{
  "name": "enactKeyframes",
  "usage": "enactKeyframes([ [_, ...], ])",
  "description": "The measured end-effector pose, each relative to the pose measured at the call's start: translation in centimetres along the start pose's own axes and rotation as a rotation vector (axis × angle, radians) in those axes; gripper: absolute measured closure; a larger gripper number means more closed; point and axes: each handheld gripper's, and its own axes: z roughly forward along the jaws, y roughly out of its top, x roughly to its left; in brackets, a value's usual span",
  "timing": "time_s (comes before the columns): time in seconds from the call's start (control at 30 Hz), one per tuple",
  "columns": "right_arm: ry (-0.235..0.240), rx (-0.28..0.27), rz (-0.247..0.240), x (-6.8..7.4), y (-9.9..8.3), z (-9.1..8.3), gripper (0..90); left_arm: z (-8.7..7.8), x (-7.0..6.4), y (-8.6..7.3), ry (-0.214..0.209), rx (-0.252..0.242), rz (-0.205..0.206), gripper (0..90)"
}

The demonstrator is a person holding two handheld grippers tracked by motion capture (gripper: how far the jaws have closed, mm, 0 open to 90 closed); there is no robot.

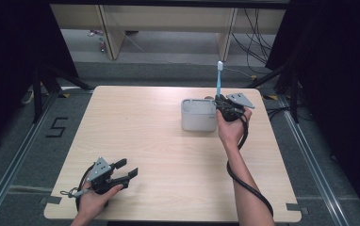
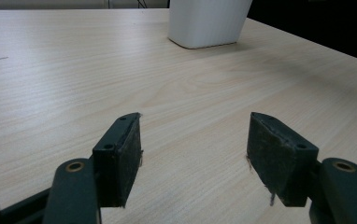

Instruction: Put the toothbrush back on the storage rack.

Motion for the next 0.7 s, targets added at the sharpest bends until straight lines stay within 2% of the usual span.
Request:
enactKeyframes([
  [0.03,0.000,-0.004,0.015,0.1,-0.1,0.0,78.7,0.0,0.0,0.0,-0.002,-0.001,-0.001,34.8],
  [0.13,0.003,0.003,0.000,0.0,-0.2,0.1,78.7,0.0,0.0,0.0,0.000,-0.002,-0.003,34.8],
  [0.47,0.006,0.013,0.023,0.1,-0.7,0.3,78.7,-0.1,0.0,0.0,0.000,0.002,-0.001,34.7],
  [0.57,0.003,0.017,-0.001,0.0,-0.8,0.3,78.7,0.1,0.1,-0.1,-0.011,-0.015,-0.006,34.7],
  [0.6,0.001,0.019,0.022,0.0,-1.0,0.3,78.7,0.1,0.0,0.0,-0.008,-0.012,-0.005,34.7],
  [0.67,0.003,0.025,0.007,-0.1,-1.1,0.4,78.7,0.0,0.0,0.0,0.000,0.001,-0.001,34.7],
  [0.7,0.001,0.025,0.019,0.0,-1.2,0.4,78.7,0.0,0.0,0.0,0.000,0.002,-0.001,34.7],
])
